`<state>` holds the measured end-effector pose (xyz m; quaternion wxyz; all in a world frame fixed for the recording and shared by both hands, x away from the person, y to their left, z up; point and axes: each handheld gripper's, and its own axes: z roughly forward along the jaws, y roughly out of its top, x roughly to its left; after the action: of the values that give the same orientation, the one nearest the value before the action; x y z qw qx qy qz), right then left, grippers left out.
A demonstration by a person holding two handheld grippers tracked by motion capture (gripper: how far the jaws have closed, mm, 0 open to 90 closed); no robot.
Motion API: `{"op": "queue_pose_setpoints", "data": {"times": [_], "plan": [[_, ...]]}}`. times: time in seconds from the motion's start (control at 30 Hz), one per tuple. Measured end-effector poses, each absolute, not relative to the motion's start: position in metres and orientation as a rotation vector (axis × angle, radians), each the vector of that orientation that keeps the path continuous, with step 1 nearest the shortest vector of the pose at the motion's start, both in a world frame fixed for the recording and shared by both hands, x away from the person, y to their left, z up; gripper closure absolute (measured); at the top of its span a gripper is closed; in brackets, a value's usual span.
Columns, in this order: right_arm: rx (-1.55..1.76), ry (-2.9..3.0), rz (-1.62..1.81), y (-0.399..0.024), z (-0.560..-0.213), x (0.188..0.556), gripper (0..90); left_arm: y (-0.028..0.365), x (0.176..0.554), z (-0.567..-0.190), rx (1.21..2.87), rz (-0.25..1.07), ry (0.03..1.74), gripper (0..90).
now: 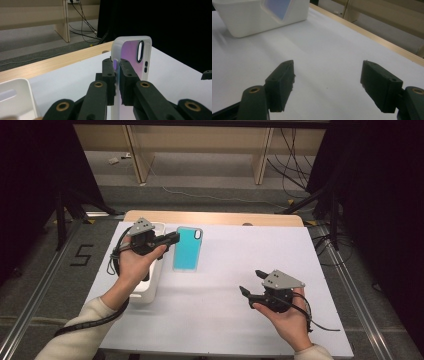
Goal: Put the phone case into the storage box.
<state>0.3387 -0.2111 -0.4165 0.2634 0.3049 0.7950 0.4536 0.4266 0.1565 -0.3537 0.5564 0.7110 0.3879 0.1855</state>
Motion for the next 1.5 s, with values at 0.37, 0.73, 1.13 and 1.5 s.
{"op": "queue_pose_setpoints", "data": {"times": [0.37, 0.73, 1.13, 1.5], "plan": [[0.854, 2.112, 1.25, -0.221, -0.416, 0.337, 27.8, 0.165, 0.428, -0.348, 1.661, 0.456, 0.923, 83.6], [0.883, 2.105, 1.262, -0.224, -0.418, 0.335, 26.6, 0.172, 0.43, -0.345, 1.646, 0.456, 0.931, 83.6], [0.899, 2.083, 1.282, -0.227, -0.419, 0.334, 25.4, 0.179, 0.43, -0.339, 1.625, 0.459, 0.956, 83.6], [0.919, 2.064, 1.295, -0.23, -0.421, 0.334, 25.2, 0.185, 0.433, -0.337, 1.616, 0.48, 0.943, 83.6]]}}
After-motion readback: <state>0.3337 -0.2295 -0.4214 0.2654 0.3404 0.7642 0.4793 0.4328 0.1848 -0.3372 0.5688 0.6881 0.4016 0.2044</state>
